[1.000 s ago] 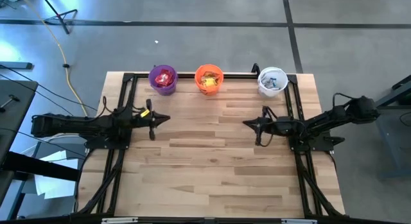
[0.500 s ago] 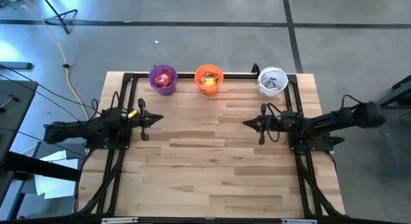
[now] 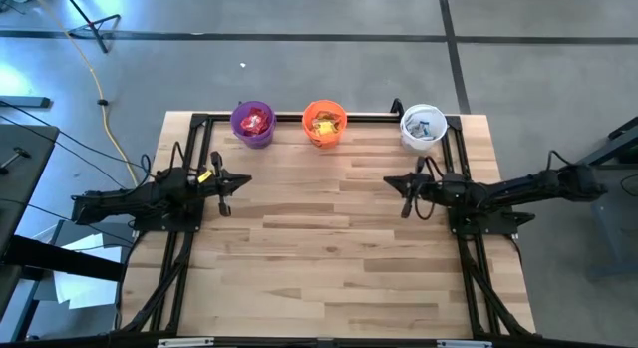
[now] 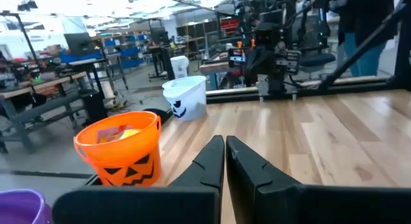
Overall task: Sort candy
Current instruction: Return to Home Position
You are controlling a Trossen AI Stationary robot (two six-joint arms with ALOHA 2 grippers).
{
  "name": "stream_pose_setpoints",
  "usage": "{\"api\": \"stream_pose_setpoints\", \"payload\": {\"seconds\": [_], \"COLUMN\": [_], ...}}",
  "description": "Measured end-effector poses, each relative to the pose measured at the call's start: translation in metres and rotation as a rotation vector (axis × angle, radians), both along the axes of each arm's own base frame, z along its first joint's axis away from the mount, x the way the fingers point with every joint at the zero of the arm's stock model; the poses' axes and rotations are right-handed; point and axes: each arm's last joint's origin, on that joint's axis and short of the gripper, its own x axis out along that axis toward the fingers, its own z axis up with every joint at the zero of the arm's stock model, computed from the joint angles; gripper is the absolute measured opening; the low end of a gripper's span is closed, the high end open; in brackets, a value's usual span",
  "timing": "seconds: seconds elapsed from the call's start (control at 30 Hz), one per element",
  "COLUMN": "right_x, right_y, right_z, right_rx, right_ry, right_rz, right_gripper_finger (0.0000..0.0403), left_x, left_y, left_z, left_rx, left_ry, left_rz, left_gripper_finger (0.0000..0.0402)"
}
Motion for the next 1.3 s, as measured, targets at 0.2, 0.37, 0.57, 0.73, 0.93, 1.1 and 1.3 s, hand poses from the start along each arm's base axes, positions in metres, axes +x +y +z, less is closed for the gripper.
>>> {"api": "stream_pose_setpoints", "payload": {"seconds": [0.2, 0.37, 0.57, 0.73, 0.93, 1.1, 1.3], "right_x": [-0.006, -0.013, -0.022, -0.032, -0.045, -0.052, -0.052], "right_y": [0.001, 0.002, 0.002, 0.002, 0.002, 0.002, 0.002], "right_z": [0.005, 0.009, 0.01, 0.011, 0.014, 0.019, 0.018], "right_rx": [-0.022, -0.005, 0.02, 0.019, 0.021, -0.032, 0.021], "right_ry": [-0.019, -0.039, -0.03, -0.041, -0.078, -0.13, -0.146], "right_rz": [-0.015, -0.012, -0.027, -0.036, -0.037, -0.058, -0.041], "right_gripper_finger": [0.0, 0.0, 0.0, 0.0, 0.0, 0.0, 0.0], "left_x": [0.0, 0.0, 0.0, 0.0, -0.001, -0.001, -0.001], "left_y": [0.0, 0.0, 0.001, 0.001, 0.0, 0.0, 0.001], "left_z": [0.0, 0.0, 0.003, 0.005, 0.008, 0.008, 0.008], "left_rx": [-0.029, -0.011, -0.012, -0.017, -0.057, -0.064, -0.042], "left_ry": [-0.011, -0.007, -0.031, -0.056, -0.099, -0.105, -0.094], "left_rz": [0.003, 0.018, 0.021, 0.02, -0.006, -0.015, 0.005], "left_gripper_finger": [0.0003, 0.0003, 0.0003, 0.0003, 0.0003, 0.0003, 0.0003]}}
